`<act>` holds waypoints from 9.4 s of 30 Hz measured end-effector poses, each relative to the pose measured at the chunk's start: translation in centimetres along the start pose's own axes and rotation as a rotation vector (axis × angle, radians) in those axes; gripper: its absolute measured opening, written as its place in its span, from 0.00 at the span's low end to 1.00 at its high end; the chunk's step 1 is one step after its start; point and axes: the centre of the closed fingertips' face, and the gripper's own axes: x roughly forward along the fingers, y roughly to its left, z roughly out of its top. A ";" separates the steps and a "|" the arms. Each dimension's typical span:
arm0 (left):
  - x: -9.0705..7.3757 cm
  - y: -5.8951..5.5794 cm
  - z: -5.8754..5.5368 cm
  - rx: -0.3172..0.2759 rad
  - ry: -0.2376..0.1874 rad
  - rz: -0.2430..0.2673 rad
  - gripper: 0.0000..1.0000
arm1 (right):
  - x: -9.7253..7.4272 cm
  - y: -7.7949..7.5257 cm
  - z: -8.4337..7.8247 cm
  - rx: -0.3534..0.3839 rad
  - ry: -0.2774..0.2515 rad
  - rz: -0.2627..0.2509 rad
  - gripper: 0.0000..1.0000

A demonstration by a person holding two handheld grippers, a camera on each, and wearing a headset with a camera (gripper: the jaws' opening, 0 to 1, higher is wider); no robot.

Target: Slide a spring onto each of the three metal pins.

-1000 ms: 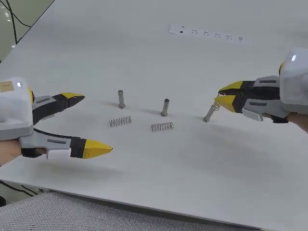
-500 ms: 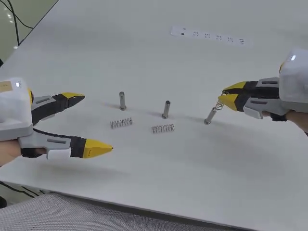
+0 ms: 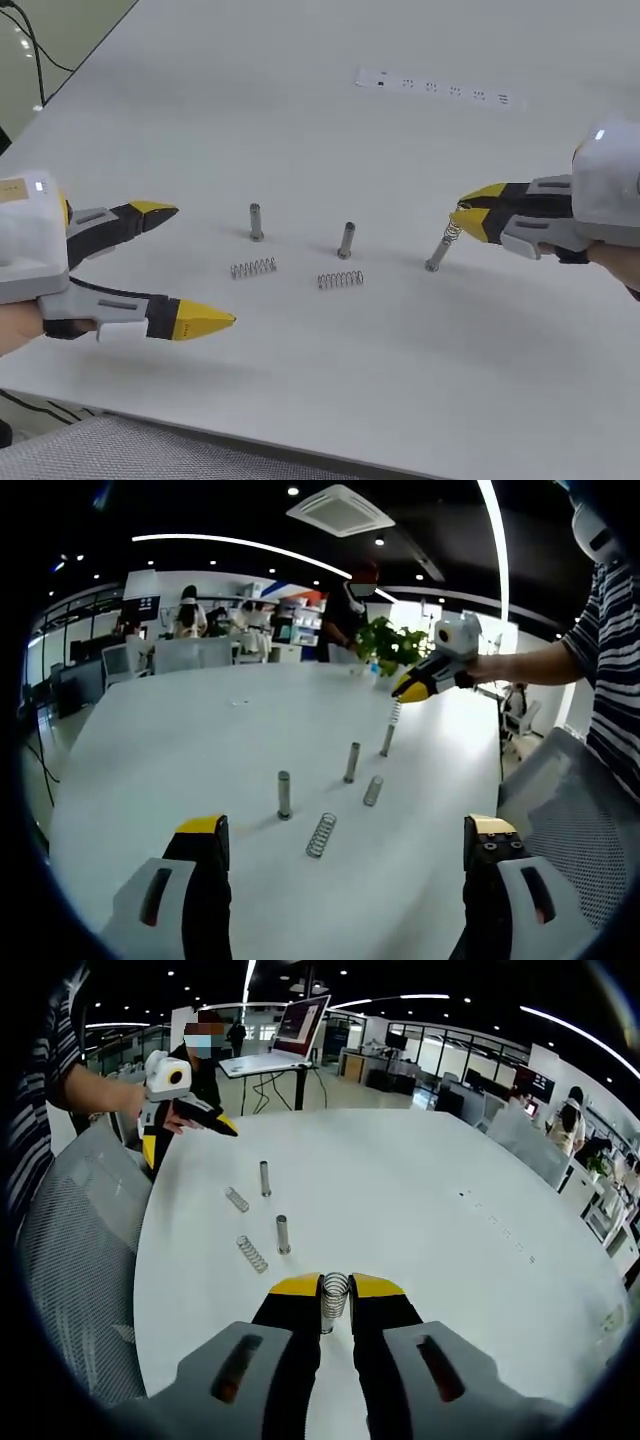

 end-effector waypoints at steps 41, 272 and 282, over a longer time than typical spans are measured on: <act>-0.1 -0.4 -0.5 -0.006 0.013 -0.012 0.93 | 1.2 0.4 -1.7 0.025 0.029 0.013 0.12; 7.6 -9.0 1.0 0.091 0.084 -0.338 0.58 | 2.7 13.4 -1.8 -0.325 0.273 0.393 0.13; 9.1 -10.7 1.3 0.116 0.057 -0.386 0.47 | 2.2 13.5 -1.2 -0.337 0.258 0.389 0.13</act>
